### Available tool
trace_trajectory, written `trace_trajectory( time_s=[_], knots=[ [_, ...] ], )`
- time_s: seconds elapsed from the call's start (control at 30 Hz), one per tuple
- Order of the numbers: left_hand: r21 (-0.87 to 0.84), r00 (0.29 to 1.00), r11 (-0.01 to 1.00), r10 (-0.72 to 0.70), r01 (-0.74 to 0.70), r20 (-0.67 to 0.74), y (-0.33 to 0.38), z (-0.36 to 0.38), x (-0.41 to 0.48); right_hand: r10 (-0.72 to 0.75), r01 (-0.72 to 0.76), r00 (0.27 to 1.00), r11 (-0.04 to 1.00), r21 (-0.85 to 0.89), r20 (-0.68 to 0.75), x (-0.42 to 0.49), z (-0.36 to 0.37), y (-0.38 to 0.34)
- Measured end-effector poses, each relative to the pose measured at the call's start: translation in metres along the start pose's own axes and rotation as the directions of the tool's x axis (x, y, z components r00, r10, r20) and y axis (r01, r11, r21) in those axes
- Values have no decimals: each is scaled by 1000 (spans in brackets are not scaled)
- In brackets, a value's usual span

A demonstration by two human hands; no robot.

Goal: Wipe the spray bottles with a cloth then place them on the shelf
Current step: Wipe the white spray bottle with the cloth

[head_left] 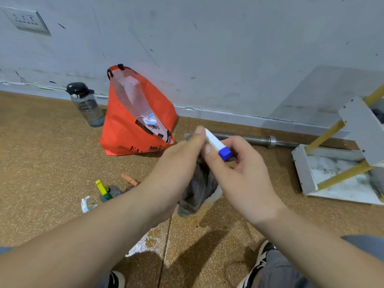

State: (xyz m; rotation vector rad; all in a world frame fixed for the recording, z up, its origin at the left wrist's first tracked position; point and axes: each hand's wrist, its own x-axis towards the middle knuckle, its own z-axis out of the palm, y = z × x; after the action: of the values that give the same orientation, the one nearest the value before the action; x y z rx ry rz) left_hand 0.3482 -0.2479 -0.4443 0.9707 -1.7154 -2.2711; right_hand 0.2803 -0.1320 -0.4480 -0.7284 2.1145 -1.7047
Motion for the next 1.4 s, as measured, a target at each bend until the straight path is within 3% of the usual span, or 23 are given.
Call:
trace_trajectory(
  time_s=[0.13,0.23,0.33,0.43,0.6,0.7,0.8,0.87,0.93,1.03,1.13,1.2,1.27,1.33,1.4],
  knots=[
    [131,993,985,114,-114,4,3,-13,5,-27,59,978,987,-148,209,-5,2,6],
    [322,972,926,227,-198,-56,9,-28,18,18,16,967,991,-131,255,1,-4,-5],
    [618,924,721,381,-312,22,19,-37,18,68,-50,986,992,-115,153,18,-12,-3],
    [656,891,624,415,-424,181,23,-43,18,136,-90,962,977,-193,237,27,-17,5],
    [390,909,826,322,-406,265,33,-44,13,84,-31,919,990,-140,386,26,-22,3],
    [68,977,976,203,-208,65,40,-37,14,110,-78,897,993,-93,427,23,-19,3],
    [-182,987,983,2,-32,-162,42,-46,26,136,-127,917,991,-50,376,22,-19,4],
    [-166,951,986,-31,-22,-308,33,-59,38,151,-169,935,985,29,320,24,-21,5],
    [-130,944,992,-43,1,-326,20,-62,40,175,-205,945,975,84,275,28,-22,3],
    [0,965,1000,-7,7,-263,2,-45,31,193,-225,959,964,141,207,33,-22,2],
    [177,972,974,169,-139,-162,-7,-23,10,236,-265,958,945,193,162,36,-22,7],
    [248,944,920,325,-304,-49,-9,-14,-7,258,-278,959,937,210,119,36,-21,9],
    [372,881,799,447,-472,158,-13,-13,-23,258,-269,963,932,243,79,36,-19,10],
    [542,773,554,509,-631,380,-18,-14,-28,262,-263,964,932,247,40,36,-19,10],
    [598,676,363,578,-715,457,-18,-17,-22,268,-265,963,933,244,21,36,-20,10]
  ],
)
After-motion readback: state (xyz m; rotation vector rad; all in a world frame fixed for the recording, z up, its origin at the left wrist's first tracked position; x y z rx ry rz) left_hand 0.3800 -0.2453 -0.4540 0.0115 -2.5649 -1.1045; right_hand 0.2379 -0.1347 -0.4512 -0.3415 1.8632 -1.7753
